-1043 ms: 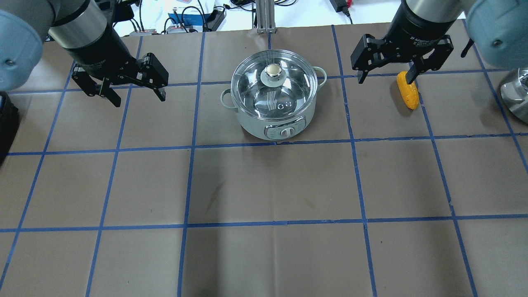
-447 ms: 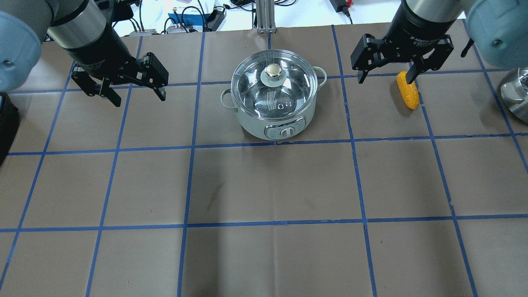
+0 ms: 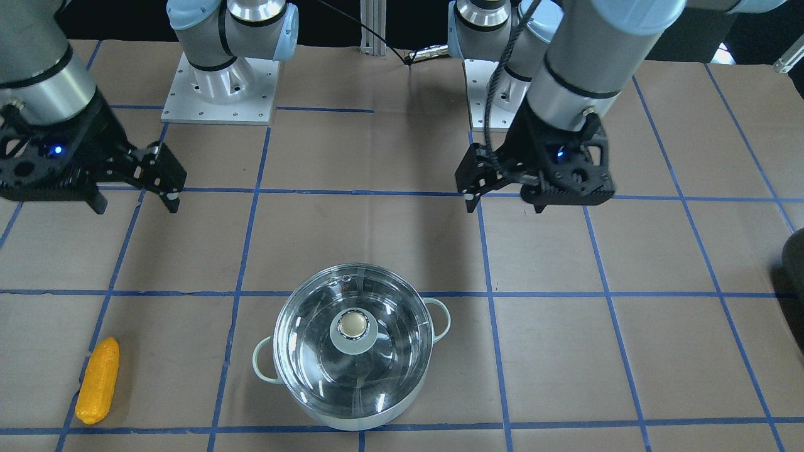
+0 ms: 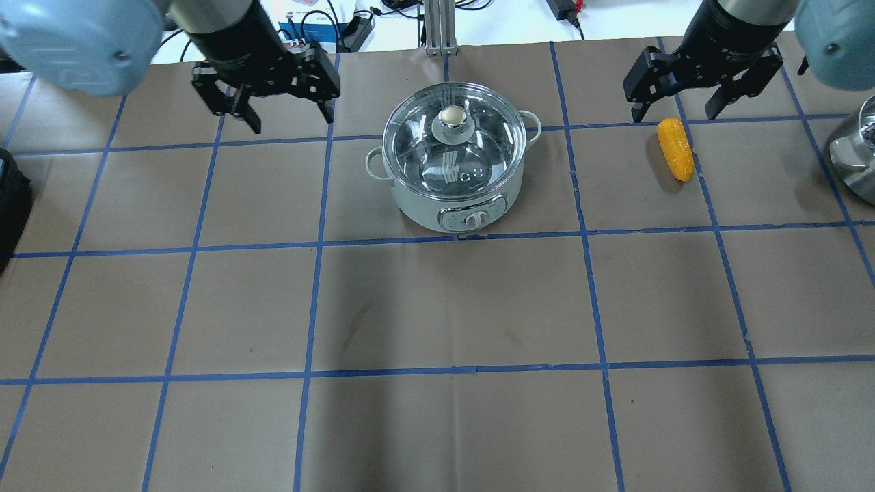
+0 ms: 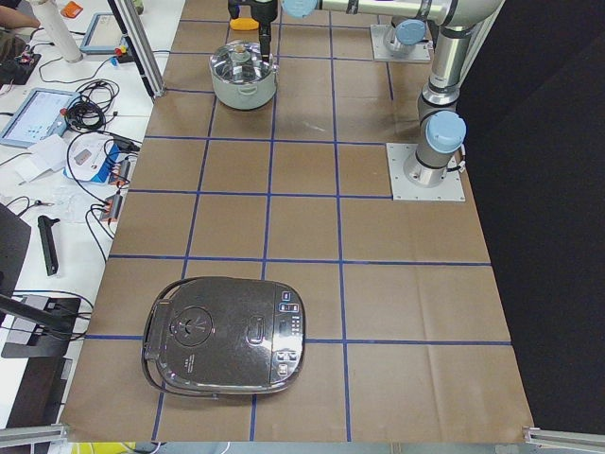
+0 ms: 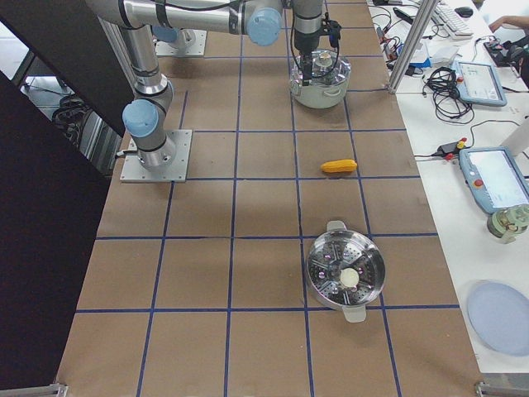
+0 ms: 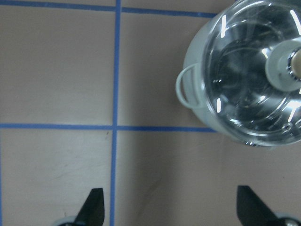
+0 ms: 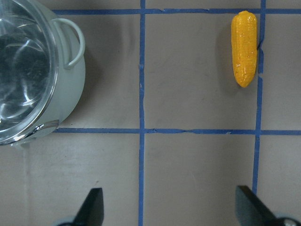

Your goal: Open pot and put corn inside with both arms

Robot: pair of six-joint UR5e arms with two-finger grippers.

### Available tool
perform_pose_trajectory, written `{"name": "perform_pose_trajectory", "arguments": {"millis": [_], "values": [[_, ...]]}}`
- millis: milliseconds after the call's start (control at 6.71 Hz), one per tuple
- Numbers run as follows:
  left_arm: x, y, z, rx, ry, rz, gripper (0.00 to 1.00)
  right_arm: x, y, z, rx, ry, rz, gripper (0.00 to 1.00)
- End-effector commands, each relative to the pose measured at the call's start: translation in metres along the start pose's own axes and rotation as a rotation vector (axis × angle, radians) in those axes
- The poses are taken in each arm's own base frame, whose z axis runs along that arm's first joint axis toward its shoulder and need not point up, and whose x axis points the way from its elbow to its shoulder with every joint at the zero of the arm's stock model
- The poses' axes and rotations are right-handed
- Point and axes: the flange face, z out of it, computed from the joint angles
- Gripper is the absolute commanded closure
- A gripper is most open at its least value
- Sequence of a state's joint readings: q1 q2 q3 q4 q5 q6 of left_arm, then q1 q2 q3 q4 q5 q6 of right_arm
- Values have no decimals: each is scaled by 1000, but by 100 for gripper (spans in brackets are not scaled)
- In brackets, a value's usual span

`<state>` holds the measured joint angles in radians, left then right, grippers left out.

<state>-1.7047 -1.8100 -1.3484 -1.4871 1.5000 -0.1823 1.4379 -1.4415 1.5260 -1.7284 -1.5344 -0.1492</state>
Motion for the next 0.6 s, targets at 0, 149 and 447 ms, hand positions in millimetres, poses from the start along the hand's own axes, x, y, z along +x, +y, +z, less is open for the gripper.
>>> {"name": "perform_pose_trajectory", "arguments": {"millis": [0, 149, 447], "values": [[102, -57, 80, 70, 31, -20, 0, 84, -56, 97, -9, 5, -52, 5], [120, -72, 115, 59, 30, -44, 0, 127, -78, 161, -18, -5, -37, 7], [130, -80, 143, 49, 36, -67, 0, 141, -102, 239, 42, -31, -32, 11]]}}
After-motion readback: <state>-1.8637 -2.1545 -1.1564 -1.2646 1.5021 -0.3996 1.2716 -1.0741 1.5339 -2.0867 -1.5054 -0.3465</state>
